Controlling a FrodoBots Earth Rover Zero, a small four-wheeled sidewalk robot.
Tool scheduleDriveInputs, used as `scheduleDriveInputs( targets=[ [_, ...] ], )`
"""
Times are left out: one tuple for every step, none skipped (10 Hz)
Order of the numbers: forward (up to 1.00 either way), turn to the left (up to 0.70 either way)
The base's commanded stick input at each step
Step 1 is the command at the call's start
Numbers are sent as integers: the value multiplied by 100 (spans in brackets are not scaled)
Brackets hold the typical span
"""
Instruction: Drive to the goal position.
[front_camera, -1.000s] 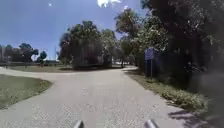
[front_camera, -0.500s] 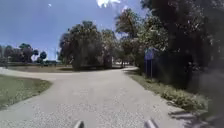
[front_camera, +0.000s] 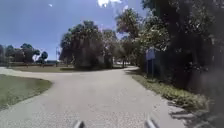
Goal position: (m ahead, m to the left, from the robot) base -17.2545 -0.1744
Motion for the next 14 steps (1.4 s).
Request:
scheduleDriveInputs(
  targets=[
    [0, 50],
    [0, 50],
    [0, 50],
    [0, 50],
    [0, 50],
    [0, 50],
    [0, 50],
    [0, 50],
    [0, 50],
    [0, 50],
    [0, 50],
    [0, 50],
    [0, 50],
    [0, 50]
  ],
)
